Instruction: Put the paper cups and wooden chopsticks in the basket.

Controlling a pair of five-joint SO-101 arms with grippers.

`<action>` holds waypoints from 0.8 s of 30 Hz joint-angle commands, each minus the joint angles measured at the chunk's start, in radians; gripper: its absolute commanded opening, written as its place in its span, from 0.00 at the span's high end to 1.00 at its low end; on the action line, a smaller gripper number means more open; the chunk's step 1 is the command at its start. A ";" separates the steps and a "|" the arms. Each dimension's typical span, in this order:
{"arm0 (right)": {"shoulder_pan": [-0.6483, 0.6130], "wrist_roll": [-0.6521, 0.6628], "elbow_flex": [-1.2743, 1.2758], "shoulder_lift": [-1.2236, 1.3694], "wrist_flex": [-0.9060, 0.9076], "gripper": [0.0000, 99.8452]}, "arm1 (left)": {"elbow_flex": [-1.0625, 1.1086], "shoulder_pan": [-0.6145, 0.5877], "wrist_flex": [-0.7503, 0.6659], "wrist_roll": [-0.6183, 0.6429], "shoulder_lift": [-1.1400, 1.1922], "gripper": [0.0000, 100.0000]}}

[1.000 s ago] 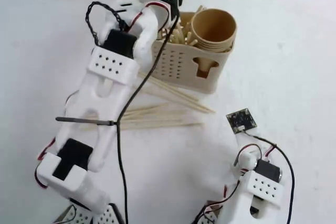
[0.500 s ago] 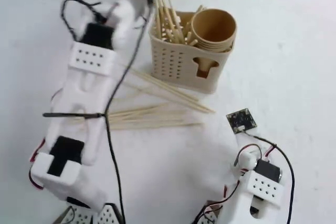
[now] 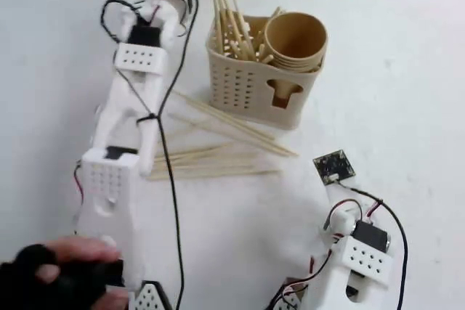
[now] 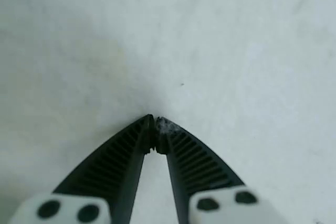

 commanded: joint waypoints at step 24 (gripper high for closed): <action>0.002 0.005 -0.003 -0.008 -0.015 0.98 | -0.733 0.159 0.189 -0.098 0.173 0.97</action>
